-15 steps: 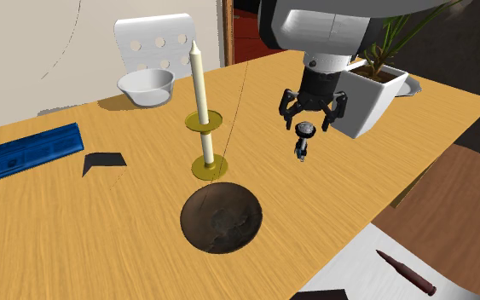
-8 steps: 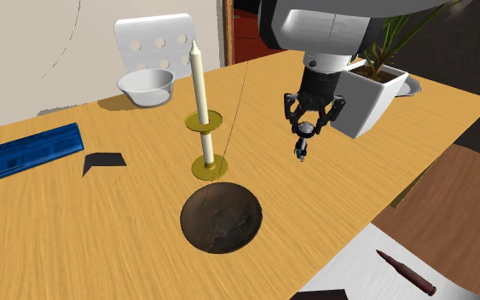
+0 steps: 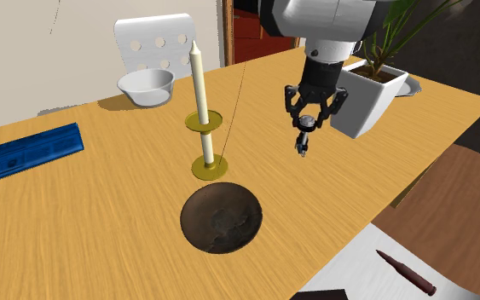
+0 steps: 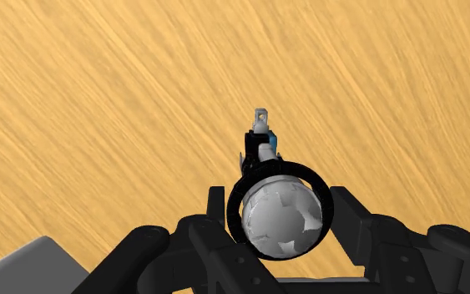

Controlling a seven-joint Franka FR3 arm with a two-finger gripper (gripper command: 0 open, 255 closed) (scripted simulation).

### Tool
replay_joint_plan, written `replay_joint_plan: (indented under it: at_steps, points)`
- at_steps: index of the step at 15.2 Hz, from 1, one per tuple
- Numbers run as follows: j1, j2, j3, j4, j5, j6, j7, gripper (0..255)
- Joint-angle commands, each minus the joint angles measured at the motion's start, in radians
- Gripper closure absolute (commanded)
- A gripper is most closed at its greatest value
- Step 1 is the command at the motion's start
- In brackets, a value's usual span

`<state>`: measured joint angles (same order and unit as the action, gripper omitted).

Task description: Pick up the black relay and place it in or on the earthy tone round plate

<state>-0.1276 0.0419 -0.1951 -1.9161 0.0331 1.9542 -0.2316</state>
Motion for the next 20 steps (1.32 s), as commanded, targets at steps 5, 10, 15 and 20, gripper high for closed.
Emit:
replay_joint_plan:
  at_steps: [5,10,15,20]
  points:
    - [-0.001,-0.011,-0.001,0.069,-0.003,-0.080,0.002,255]
    - [-0.001,-0.016,-0.001,0.130,-0.005,-0.146,0.004,255]
    - [0.007,-0.053,0.006,0.144,-0.012,-0.196,0.022,255]
    - [0.042,-0.225,0.052,-0.026,-0.036,-0.194,0.109,255]
